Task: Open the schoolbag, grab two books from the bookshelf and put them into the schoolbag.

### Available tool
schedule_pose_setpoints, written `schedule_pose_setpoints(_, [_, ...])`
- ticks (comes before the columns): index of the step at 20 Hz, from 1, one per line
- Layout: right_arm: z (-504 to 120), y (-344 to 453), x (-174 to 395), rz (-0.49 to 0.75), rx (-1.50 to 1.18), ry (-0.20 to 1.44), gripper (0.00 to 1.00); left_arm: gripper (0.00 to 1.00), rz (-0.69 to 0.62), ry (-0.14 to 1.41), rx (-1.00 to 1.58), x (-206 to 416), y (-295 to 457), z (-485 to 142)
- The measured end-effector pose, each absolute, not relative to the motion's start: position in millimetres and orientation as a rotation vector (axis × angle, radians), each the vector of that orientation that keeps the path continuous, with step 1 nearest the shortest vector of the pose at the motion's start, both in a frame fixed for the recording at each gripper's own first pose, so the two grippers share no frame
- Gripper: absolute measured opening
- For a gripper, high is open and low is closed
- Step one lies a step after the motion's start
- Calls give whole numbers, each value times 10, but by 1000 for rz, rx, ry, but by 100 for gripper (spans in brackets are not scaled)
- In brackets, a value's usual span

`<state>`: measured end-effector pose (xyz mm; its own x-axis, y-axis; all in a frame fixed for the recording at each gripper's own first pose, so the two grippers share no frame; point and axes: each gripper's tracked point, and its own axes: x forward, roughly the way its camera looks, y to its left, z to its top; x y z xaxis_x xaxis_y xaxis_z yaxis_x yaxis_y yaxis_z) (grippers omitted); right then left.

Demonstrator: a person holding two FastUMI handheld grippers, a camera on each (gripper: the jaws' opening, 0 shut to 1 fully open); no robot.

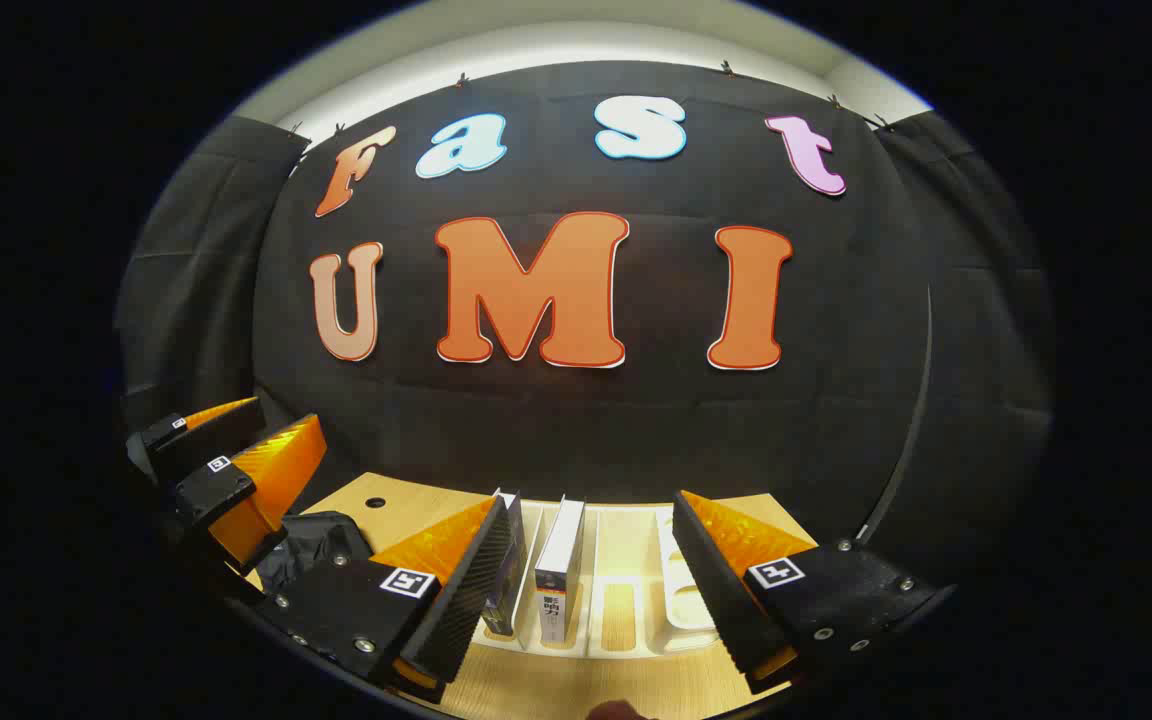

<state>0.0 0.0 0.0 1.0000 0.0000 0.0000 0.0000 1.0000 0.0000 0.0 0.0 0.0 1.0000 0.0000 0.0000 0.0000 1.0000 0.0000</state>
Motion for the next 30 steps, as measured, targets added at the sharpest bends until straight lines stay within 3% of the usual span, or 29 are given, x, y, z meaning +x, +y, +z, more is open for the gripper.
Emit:
schedule_pose_setpoints(20, [-77,-99,-34,-10,-3,10,98,95,-10,15,72,-88,-32,-136])
schedule_pose_setpoints(30, [-319,-307,-64,-15,-8,50,98,95,-13,76,203,-258,-154,-487])
